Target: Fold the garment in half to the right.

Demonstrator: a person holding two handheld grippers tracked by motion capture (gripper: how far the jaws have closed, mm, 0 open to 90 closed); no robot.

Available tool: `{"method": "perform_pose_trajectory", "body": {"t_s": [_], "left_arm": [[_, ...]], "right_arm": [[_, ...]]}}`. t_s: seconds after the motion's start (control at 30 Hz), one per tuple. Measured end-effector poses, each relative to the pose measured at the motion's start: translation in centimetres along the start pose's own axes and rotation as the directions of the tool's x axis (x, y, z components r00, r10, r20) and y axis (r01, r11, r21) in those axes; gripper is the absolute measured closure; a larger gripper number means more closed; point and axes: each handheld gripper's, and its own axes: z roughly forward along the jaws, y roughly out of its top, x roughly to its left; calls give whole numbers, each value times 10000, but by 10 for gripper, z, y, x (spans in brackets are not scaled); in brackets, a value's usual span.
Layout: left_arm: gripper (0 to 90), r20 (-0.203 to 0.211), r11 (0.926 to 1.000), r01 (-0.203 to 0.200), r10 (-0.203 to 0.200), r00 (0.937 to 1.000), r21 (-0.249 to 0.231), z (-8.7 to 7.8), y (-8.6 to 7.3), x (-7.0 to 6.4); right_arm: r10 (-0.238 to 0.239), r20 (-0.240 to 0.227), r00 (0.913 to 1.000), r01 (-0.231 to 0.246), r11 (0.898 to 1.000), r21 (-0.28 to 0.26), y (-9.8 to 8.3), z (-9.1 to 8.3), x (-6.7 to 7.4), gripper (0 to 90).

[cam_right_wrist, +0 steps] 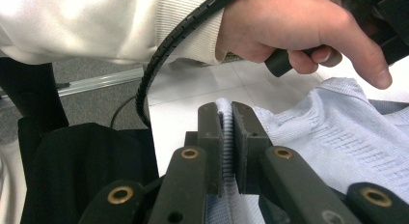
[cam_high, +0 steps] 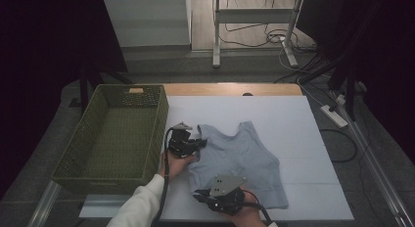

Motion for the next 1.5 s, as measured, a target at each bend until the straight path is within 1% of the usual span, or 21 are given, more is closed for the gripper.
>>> {"method": "perform_pose_trajectory", "body": {"t_s": [0.3, 0.37, 0.47, 0.53, 0.67, 0.77, 0.87, 1.0, 1.1, 1.2, 1.3, 1.5], "left_arm": [[853, 37, 9997, 81, -81, 10000, -219, -7, 1, -1], [853, 25, 9994, 96, -96, 10000, -322, -11, 3, -2], [853, 33, 9990, 59, -57, 10000, -450, -16, 5, -3], [853, 48, 9991, 94, -92, 9999, -411, -16, 4, -3], [853, 55, 9992, 148, -146, 9999, -378, -15, 4, -2], [853, 65, 9989, 152, -150, 9999, -447, -16, 6, -1], [854, 62, 9981, 180, -177, 9998, -591, -19, 10, -1], [853, 65, 9969, 217, -213, 9998, -756, -26, 14, -1], [854, 56, 9973, 219, -216, 9998, -696, -28, 15, 0], [854, 67, 9979, 292, -289, 9996, -585, -26, 14, 1], [853, 46, 9980, 272, -269, 9996, -575, -27, 14, 0], [854, 27, 9977, 272, -270, 9996, -613, -27, 14, 0]], "right_arm": [[5, 98, 10000, -3, 9999, -173, 1, -1, 2, 831], [18, 83, 10000, -16, 9996, -277, 2, -2, 2, 831], [-49, 207, 9998, 60, 9985, -546, 5, -4, 3, 831], [-23, 264, 9996, 40, 9980, -636, 5, -5, 3, 831], [58, 237, 9997, -42, 9980, -635, 4, -5, 2, 831], [53, 256, 9997, -36, 9977, -681, 4, -3, 2, 831], [126, 238, 9996, -108, 9969, -778, 6, 4, 2, 831], [-4, 268, 9996, 32, 9944, -1053, 14, 10, 2, 831], [-81, 421, 9991, 133, 9921, -1244, 17, 7, 4, 831], [44, 421, 9991, 8, 9926, -1216, 14, 6, 2, 831], [186, 440, 9989, -130, 9922, -1241, 12, 5, 1, 831], [185, 605, 9980, -104, 9914, -1307, 11, 1, 1, 831]]}}
